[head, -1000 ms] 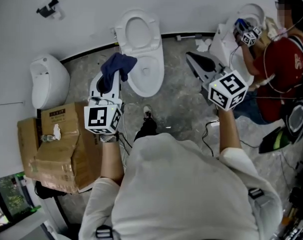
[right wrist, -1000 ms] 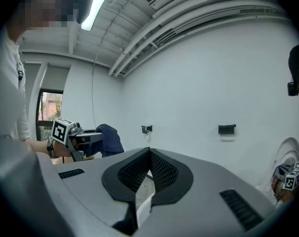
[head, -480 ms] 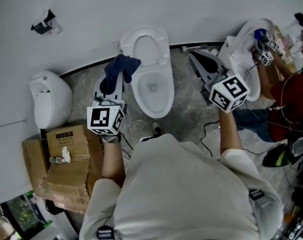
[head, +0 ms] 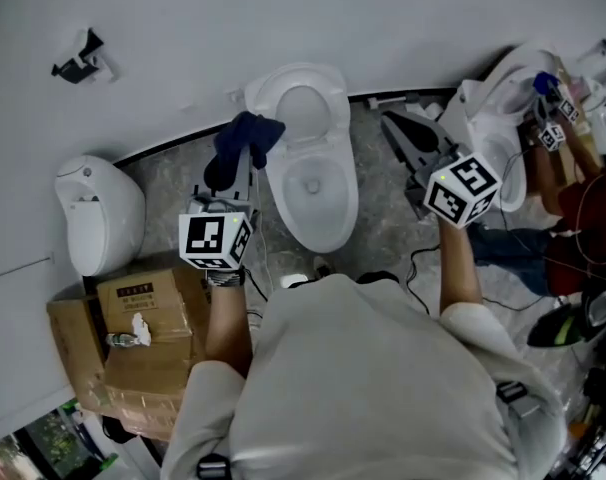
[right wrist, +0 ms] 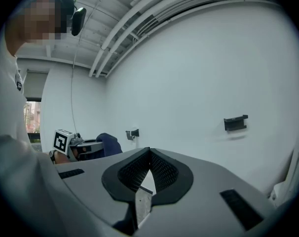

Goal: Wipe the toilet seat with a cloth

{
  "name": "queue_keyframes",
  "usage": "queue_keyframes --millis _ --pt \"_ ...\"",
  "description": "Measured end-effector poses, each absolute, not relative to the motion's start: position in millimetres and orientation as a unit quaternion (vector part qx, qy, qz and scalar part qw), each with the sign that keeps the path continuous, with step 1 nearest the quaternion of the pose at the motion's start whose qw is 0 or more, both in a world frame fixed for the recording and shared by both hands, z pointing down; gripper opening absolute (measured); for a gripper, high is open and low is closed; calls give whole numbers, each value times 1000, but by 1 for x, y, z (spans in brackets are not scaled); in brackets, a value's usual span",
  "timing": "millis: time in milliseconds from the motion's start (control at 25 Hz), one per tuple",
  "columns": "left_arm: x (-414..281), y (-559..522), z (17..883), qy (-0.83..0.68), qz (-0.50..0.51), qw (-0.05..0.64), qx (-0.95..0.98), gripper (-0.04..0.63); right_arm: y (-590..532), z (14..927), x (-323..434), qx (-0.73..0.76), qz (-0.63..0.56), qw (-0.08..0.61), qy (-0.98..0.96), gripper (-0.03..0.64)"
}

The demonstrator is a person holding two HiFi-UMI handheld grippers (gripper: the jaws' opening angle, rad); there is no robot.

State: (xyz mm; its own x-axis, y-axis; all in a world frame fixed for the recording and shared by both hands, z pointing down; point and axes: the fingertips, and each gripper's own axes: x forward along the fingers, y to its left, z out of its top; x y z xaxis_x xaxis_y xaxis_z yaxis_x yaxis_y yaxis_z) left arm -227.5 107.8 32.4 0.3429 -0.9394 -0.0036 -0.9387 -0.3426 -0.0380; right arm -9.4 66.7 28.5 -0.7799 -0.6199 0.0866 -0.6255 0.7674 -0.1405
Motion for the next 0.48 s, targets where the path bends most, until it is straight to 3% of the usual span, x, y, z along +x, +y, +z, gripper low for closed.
queue_keyframes --millis 480 --pt "-228 53 76 565 -30 -16 -824 43 38 54 -18 317 85 38 -944 28"
